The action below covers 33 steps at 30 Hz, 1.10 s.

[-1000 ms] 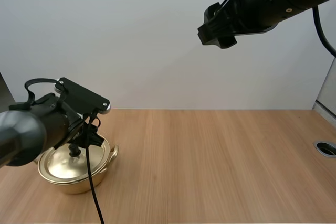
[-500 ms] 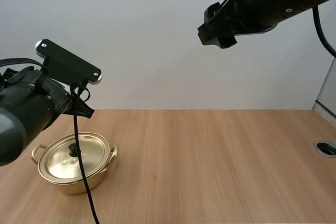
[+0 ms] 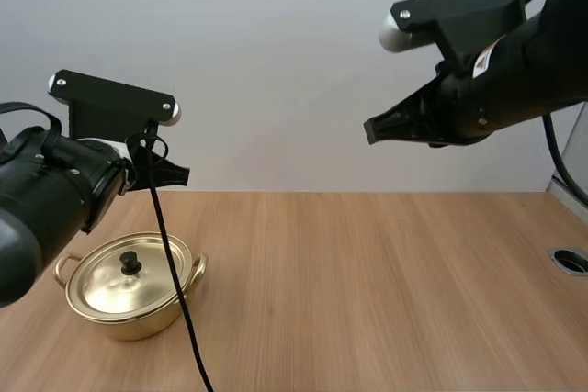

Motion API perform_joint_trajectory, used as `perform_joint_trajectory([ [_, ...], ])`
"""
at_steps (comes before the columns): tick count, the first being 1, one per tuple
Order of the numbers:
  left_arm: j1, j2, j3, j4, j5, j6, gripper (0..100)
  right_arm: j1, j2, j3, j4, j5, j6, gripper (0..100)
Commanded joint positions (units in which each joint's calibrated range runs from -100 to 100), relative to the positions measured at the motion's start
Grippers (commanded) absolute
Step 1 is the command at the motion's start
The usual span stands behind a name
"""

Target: Open the pot, put the car inside, and close it

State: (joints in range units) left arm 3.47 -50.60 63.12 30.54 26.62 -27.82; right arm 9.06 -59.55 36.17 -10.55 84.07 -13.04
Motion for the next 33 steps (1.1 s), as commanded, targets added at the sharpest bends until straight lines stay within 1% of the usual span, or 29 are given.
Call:
perform_joint_trajectory([
  [1,-0.33,-3.5,3.0,-6.5,-3.5,-0.8,0,0.0,0.0,18.2,-11.5,-31.6,14.4,0],
  [4,-1.87,-9.0,10.1,-6.1,-10.1,-0.8,0,0.0,0.0,26.1,-21.3,-43.5,21.8,0],
  [6,-2.87,-12.9,15.2,-6.1,-15.1,-0.8,0,0.0,0.0,30.4,-24.6,-49.1,25.2,0],
  [7,-3.12,-14.6,17.2,-6.2,-16.9,-0.8,0,0.0,0.0,32.1,-25.4,-51.7,26.2,0],
  [9,-3.44,-19.3,21.9,-6.2,-20.6,-1.5,0,0.0,0.0,34.7,-25.4,-55.6,26.3,0],
  [12,-3.43,-26.1,27.4,-6.2,-23.3,-3.1,0,0.0,0.0,37.5,-25.0,-58.9,26.3,0],
  [14,-3.54,-29.2,30.2,-6.2,-23.3,-3.2,0,0.0,0.0,38.5,-24.7,-56.5,26.3,0],
  [16,-4.00,-32.3,32.3,-6.2,-22.3,-3.2,0,0.0,0.0,38.9,-24.7,-54.4,26.3,0],
  [19,-4.16,-36.8,36.2,-6.6,-21.7,-3.2,0,0.0,-0.7,39.0,-24.8,-49.8,26.1,0],
  [21,-4.16,-40.4,36.9,-6.6,-21.7,-3.9,0,0.0,-2.5,40.2,-24.8,-49.1,26.1,0],
  [22,-4.23,-42.3,36.9,-6.6,-18.7,-4.2,0,-0.1,-4.0,41.3,-24.8,-50.6,26.1,0],
  [24,-4.55,-45.8,36.9,-9.0,-12.2,-4.3,0,-0.8,-7.8,44.7,-25.0,-55.4,26.1,0],
  [27,-5.84,-49.4,36.9,-10.8,-0.7,-4.1,0,-2.8,-12.8,51.3,-25.4,-64.2,26.1,0],
  [30,-6.38,-49.4,36.9,-11.3,5.1,-2.5,0,-6.0,-14.8,56.7,-29.5,-75.3,25.7,0],
  [33,-6.64,-49.4,36.9,-12.7,4.9,1.3,0,-9.2,-15.1,61.0,-30.1,-84.1,25.7,0],
])
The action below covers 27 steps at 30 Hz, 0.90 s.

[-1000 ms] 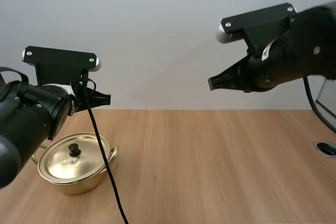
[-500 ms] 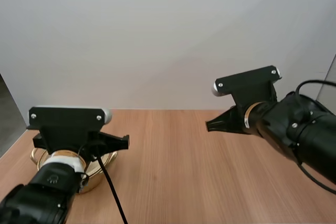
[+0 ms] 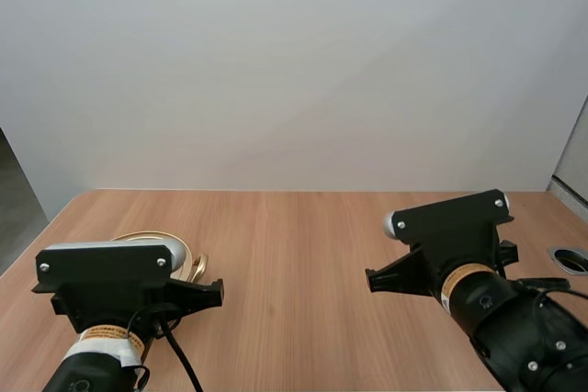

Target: Open the pot, put the car inside, and close it

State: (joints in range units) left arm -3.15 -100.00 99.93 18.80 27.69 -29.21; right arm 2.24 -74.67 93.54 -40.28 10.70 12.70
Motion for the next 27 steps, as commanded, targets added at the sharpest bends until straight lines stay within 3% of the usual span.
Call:
perform_joint_trajectory([
  [1,-0.01,0.0,0.1,-1.8,3.8,4.4,0,-3.2,-0.2,4.7,-0.3,-13.9,0.0,0],
  [5,-0.01,0.0,0.1,-4.0,3.6,7.2,0,-5.6,-2.3,6.5,0.0,-21.6,0.7,0],
  [11,-0.01,0.0,0.1,-3.6,4.3,8.7,0,-5.7,-8.8,6.5,4.1,-15.8,1.5,0],
  [22,0.14,0.0,0.1,-5.4,4.2,10.9,0,-5.7,-24.9,6.5,13.6,8.7,1.5,0],
  [27,0.14,0.0,0.1,-8.1,3.9,13.6,0,-5.4,-25.3,6.5,15.9,20.4,-1.5,0],
])
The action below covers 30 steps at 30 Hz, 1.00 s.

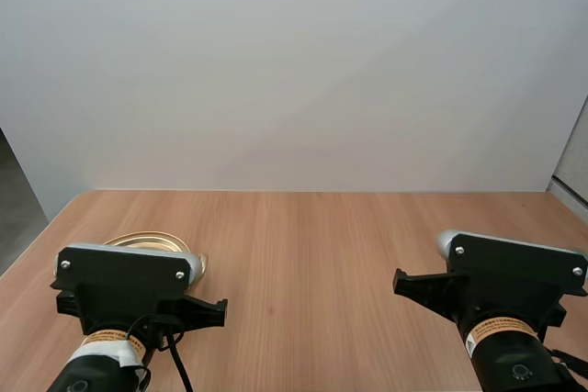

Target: Open the pot, put the car inside, and close it

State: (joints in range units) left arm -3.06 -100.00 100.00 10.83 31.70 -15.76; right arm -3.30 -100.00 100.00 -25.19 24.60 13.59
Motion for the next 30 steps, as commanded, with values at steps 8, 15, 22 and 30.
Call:
perform_joint_trajectory([
  [8,0.05,0.0,0.0,0.8,0.5,0.2,0,2.1,0.0,0.0,6.5,6.8,-10.7,0],
  [15,1.78,0.0,0.0,0.6,1.0,0.2,0,4.3,0.0,0.0,7.0,6.8,-12.1,0],
  [22,1.66,0.0,0.0,0.6,0.3,0.2,0,4.8,0.0,0.0,9.5,4.3,-15.1,0],
  [30,1.66,0.0,0.0,0.6,0.3,0.2,0,4.8,0.0,0.0,9.5,5.3,-15.1,0],
])
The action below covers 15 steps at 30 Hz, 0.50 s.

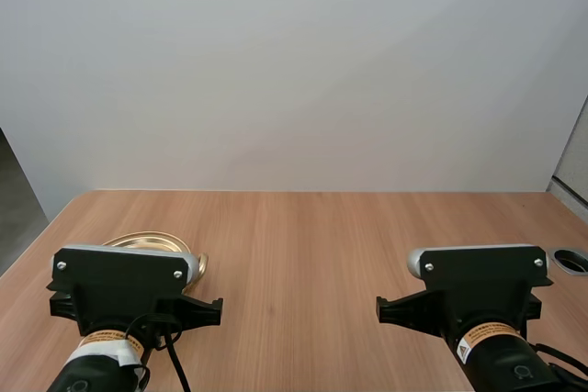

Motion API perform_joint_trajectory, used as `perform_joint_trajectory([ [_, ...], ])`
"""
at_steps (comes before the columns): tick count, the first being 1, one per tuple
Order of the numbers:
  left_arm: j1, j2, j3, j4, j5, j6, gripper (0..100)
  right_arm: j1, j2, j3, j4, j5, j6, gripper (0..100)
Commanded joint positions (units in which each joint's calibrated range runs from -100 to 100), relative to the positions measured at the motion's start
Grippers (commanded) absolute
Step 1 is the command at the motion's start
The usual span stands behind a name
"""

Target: Open the pot, put the car inside, and close it

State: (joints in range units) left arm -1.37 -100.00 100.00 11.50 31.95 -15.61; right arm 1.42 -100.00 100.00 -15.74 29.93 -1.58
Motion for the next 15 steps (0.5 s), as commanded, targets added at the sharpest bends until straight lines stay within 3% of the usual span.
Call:
perform_joint_trajectory([
  [1,-0.03,0.0,0.0,-0.1,0.0,0.0,0,0.0,0.0,0.0,0.0,-0.1,0.1,0],
  [5,-0.03,0.0,0.0,-0.1,0.0,0.0,0,-1.0,0.0,0.0,1.6,-0.1,-0.9,0],
  [11,-0.03,0.0,0.0,-0.1,0.0,0.0,0,-2.5,0.0,0.0,13.3,-0.8,-13.4,0],
  [15,-0.03,0.0,0.0,-0.1,0.0,0.0,0,-2.5,0.0,0.0,14.6,-0.8,-13.7,0],
])
